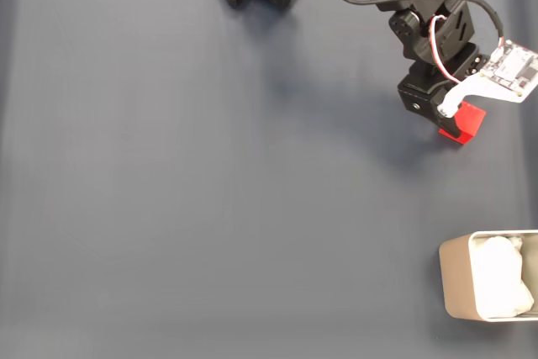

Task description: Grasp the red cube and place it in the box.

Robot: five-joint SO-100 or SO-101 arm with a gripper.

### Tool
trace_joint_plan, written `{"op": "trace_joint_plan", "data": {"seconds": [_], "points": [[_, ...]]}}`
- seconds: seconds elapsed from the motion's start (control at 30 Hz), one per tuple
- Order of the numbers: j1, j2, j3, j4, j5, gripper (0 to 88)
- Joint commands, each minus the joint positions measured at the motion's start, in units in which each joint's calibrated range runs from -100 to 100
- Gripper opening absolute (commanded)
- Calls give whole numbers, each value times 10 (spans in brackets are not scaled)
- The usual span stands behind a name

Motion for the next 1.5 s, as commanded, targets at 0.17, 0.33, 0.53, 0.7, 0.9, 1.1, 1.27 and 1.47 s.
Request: {"op": "trace_joint_plan", "data": {"seconds": [0.17, 0.33, 0.53, 0.7, 0.9, 1.1, 1.27, 1.47], "points": [[0, -32, 5, -1, 0, 431], [5, -26, 8, -4, 0, 428], [17, -18, 8, -11, 0, 423], [19, -13, 3, -17, -5, 392], [20, -8, 2, -16, -3, 300], [21, -2, 7, -14, 10, 287], [20, 2, 8, -14, 23, 284], [21, 7, 11, -10, 44, 287]]}}
